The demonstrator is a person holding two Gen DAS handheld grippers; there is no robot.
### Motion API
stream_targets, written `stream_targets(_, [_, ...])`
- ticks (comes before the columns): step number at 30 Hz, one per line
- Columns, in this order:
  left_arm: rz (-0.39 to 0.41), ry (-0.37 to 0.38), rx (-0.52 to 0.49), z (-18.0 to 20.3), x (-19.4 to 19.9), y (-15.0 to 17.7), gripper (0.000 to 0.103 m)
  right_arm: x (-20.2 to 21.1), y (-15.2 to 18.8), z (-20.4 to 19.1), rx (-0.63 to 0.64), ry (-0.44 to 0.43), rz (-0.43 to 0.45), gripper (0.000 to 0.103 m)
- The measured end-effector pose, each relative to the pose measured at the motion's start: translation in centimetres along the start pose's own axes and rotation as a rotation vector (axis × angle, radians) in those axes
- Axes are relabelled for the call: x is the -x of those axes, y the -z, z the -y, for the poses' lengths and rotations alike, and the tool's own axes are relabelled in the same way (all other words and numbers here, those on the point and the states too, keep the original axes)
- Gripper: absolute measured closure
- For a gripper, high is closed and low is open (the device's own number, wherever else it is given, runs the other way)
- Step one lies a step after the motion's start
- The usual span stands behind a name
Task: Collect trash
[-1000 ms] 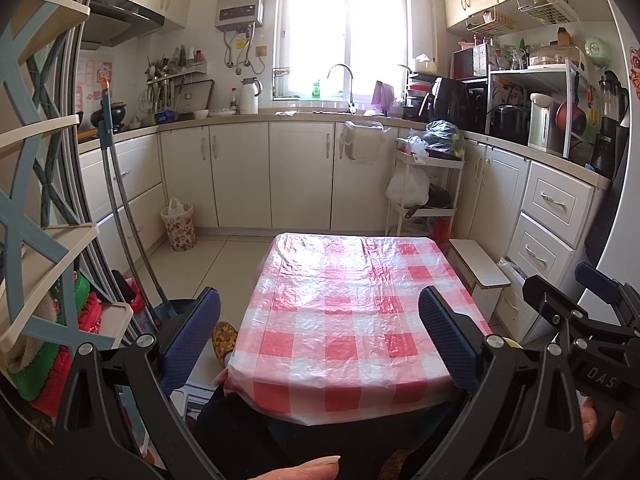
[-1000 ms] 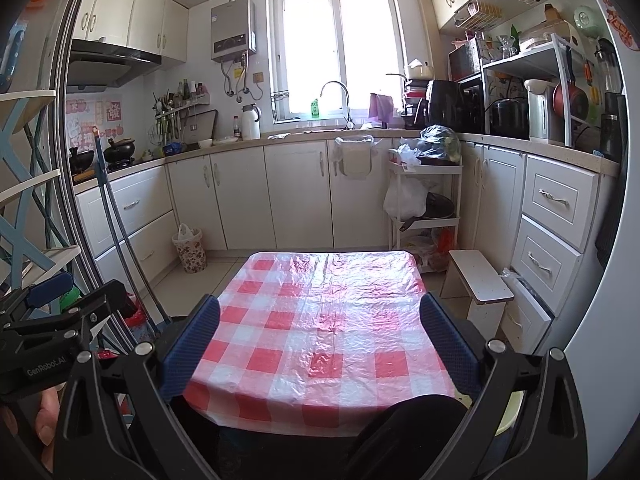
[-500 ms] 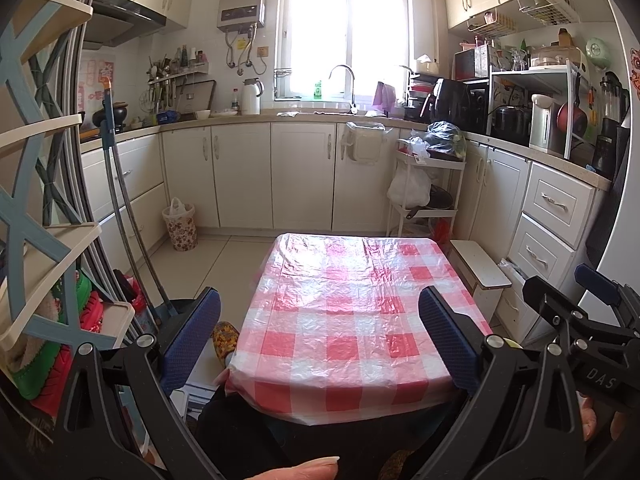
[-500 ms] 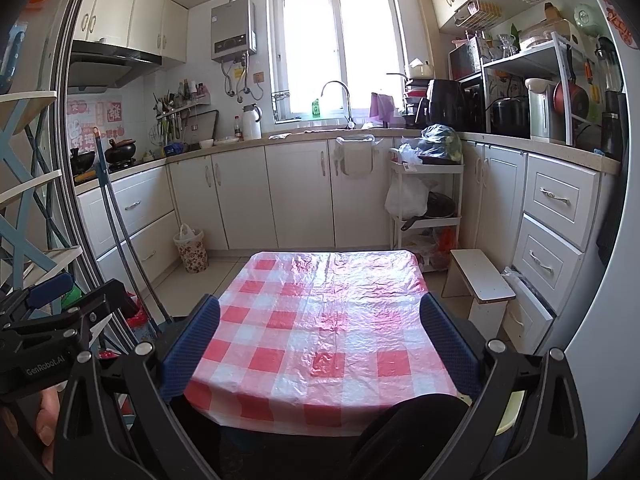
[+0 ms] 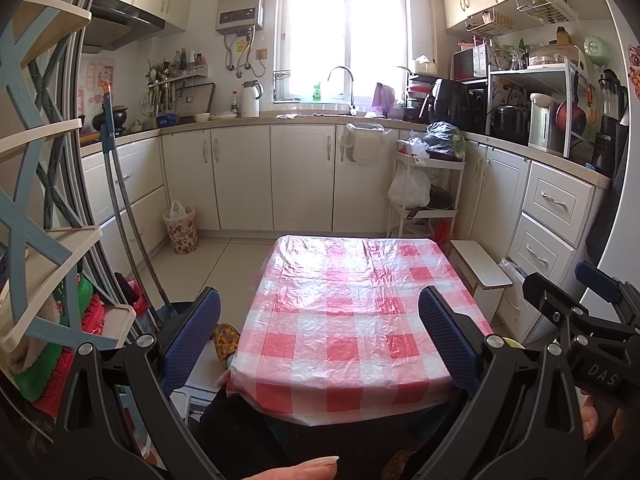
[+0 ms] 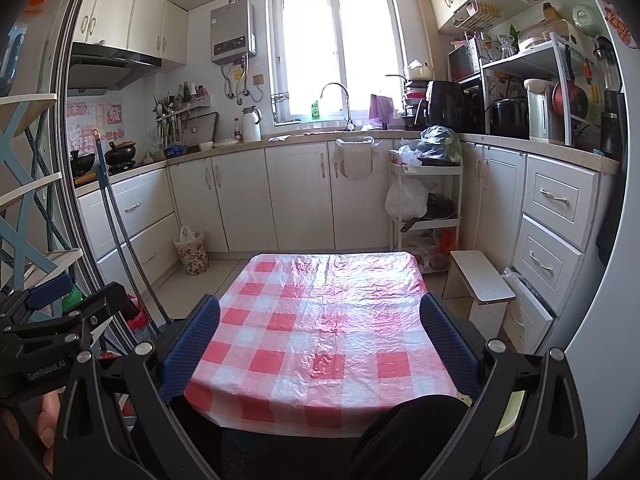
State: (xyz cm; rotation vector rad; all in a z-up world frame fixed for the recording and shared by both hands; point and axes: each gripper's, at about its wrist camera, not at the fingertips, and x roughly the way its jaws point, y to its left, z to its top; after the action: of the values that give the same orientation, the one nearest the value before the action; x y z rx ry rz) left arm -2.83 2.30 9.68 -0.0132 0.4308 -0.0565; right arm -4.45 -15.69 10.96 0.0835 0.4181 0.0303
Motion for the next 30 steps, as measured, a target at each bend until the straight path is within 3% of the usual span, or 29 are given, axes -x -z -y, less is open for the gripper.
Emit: stream_targets(30, [0.010, -0.002, -0.004, -0.34, 0.21, -0.27, 0.007, 0.11, -0.17, -0.20, -0.002, 0.002, 0.006, 0.007])
